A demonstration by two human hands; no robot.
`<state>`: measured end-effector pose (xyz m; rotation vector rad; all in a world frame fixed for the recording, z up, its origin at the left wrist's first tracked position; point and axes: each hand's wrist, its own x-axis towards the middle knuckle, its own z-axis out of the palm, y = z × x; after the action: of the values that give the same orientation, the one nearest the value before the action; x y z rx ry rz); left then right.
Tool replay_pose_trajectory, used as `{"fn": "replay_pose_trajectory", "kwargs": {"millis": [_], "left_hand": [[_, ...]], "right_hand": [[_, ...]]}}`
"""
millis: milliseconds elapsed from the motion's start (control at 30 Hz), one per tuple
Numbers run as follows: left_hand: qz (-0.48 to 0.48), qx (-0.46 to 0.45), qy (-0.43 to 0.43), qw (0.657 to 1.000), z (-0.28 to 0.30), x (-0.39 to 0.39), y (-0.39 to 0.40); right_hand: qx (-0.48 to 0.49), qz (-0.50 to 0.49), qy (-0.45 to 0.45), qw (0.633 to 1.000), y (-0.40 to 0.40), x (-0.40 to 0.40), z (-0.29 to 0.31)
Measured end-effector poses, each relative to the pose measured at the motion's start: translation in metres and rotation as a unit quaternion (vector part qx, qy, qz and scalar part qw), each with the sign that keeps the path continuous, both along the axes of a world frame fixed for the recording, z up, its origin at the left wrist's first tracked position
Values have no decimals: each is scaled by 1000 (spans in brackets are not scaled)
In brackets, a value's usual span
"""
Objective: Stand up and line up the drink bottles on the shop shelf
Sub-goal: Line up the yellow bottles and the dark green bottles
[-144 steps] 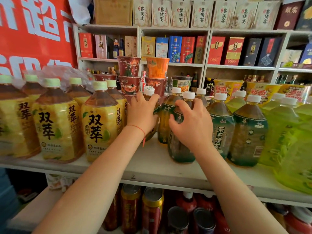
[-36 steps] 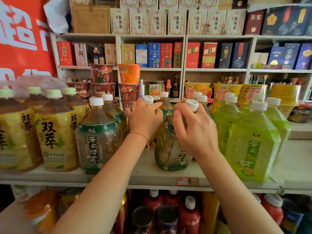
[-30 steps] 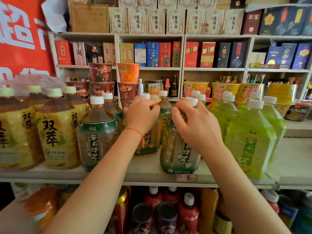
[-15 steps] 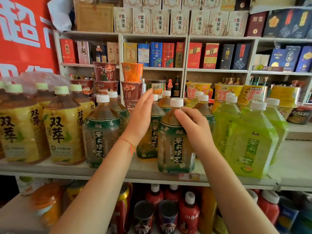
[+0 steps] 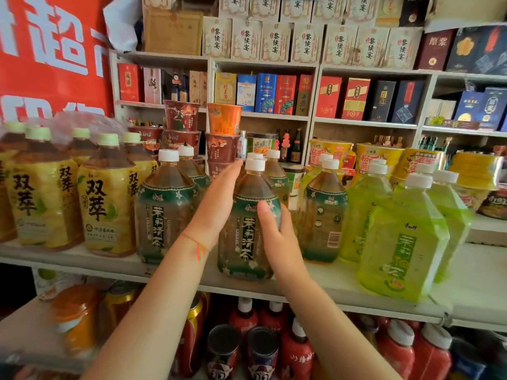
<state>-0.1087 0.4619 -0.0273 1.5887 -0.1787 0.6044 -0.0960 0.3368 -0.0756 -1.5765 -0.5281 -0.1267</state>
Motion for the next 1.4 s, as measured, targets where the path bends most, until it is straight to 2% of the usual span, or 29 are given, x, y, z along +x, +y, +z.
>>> {"fn": "replay_pose_trajectory", "kwargs": {"millis": [133,233,367,467,533,600,667,700,733,833,867,1000,1067,1133,1200,1300,1400], "left_hand": [[135,140,-69,978,-8,-17,-10],[241,268,-125,924,-15,-18,-15],[322,327,-171,872,-17,-14,-24],[371,399,-212,811,-14,-11,-35],[368,443,-233,784,-9,-8,-40],[374,473,-208,770,-8,-4,-39],[388,469,-152,778,-8,-2,-33],[388,456,-140,788,-9,-1,-30],[384,441,-143,798,-10,0,-27],[369,423,-165,811,-12,1,-23],[367,423,-169,811,-13,2,-22],[372,416,-181,810,-16,0,-23],[387,421,-195,797,-17,2,-29],[391,436,-230,777,-19,3,-42],[345,450,-276,776,-23,3,-55],[247,429,-291,819,-24,6,-71],[192,347,-207,894,-11,4,-86]], "right_hand": [[0,15,-11,1000,5,5,-3],[11,5,-37,999,11,5,-5],[-68,5,-20,998,15,7,-6],[-111,33,-47,992,-3,2,9],[-151,-20,-95,984,-23,2,24],[-188,-187,-189,945,-43,10,43],[-196,-325,-260,888,-58,24,60],[-198,-356,-267,873,-64,34,66],[-205,-362,-247,875,-68,43,72],[-205,-296,-92,928,-67,64,80],[-216,-285,-64,932,-63,67,80],[-232,-296,-64,924,-56,76,80],[-241,-302,-81,919,-60,79,82],[-248,-315,-101,910,-64,80,82],[-245,-305,-112,913,-67,78,81],[-219,-265,-124,931,-72,72,79],[-172,-178,-103,963,-78,63,80]]}}
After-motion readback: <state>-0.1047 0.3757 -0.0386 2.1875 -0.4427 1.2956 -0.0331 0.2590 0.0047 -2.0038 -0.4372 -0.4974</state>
